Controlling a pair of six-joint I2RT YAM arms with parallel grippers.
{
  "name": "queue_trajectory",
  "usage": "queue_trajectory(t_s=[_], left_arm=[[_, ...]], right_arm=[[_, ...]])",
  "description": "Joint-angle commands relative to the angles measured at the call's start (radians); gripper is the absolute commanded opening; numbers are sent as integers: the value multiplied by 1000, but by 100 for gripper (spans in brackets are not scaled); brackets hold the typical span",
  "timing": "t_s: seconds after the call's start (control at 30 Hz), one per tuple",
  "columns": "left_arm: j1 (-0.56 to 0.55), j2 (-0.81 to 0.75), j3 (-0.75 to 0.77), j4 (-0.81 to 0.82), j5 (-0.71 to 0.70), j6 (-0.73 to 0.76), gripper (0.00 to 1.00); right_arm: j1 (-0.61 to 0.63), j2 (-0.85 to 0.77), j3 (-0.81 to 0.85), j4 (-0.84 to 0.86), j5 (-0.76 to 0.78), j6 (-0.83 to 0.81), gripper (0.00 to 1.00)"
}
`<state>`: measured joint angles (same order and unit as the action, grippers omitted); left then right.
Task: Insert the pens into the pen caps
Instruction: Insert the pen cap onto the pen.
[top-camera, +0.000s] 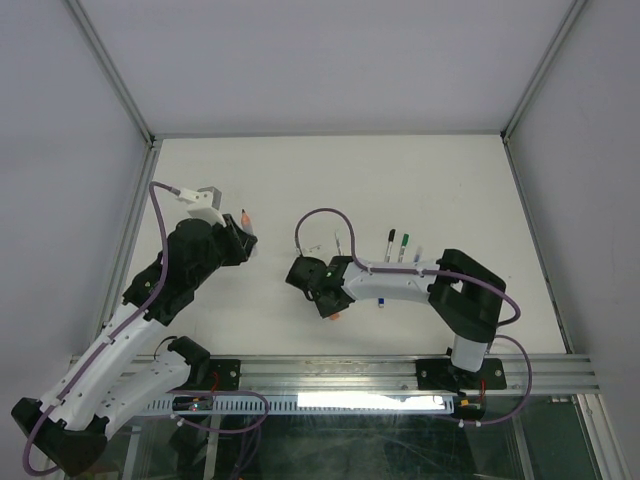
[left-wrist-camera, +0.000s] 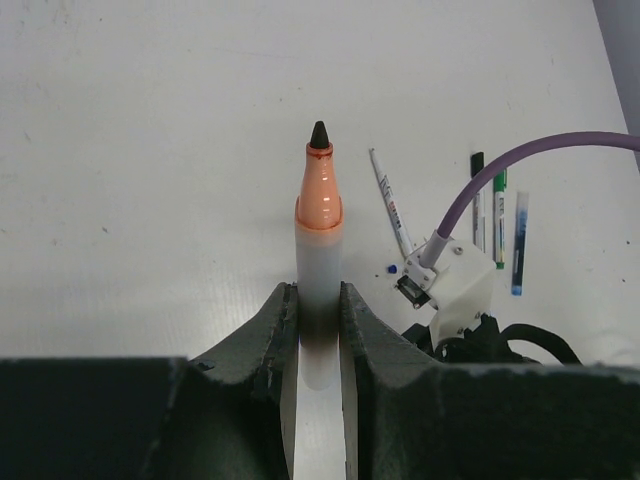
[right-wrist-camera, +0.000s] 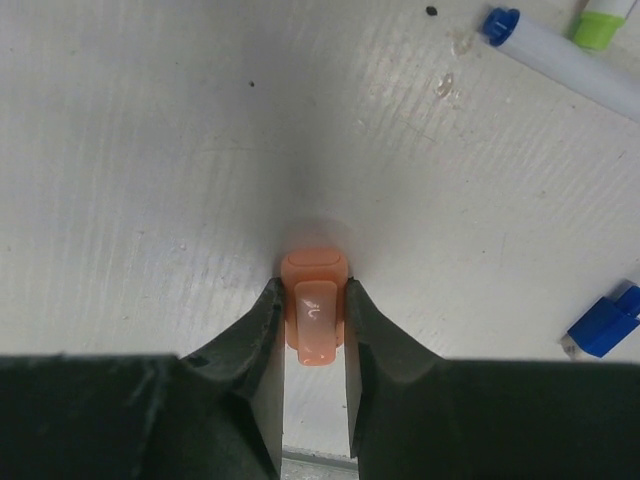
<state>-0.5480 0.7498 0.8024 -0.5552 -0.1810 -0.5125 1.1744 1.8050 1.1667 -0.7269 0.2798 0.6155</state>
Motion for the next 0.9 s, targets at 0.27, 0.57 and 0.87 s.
queue_trajectory(t_s=[0.27,0.57,0.87], left_arm=[[10,-71,-48,210,291,97,0],[9,11,-56,240,378,99,0],[-25,119,-82,245,380,39,0]], right_arm=[[-22,-264,-208,180,100,254,0],[-30,-369,-299,145,226,461,0],[-37,-555,-340,62,365,705,0]])
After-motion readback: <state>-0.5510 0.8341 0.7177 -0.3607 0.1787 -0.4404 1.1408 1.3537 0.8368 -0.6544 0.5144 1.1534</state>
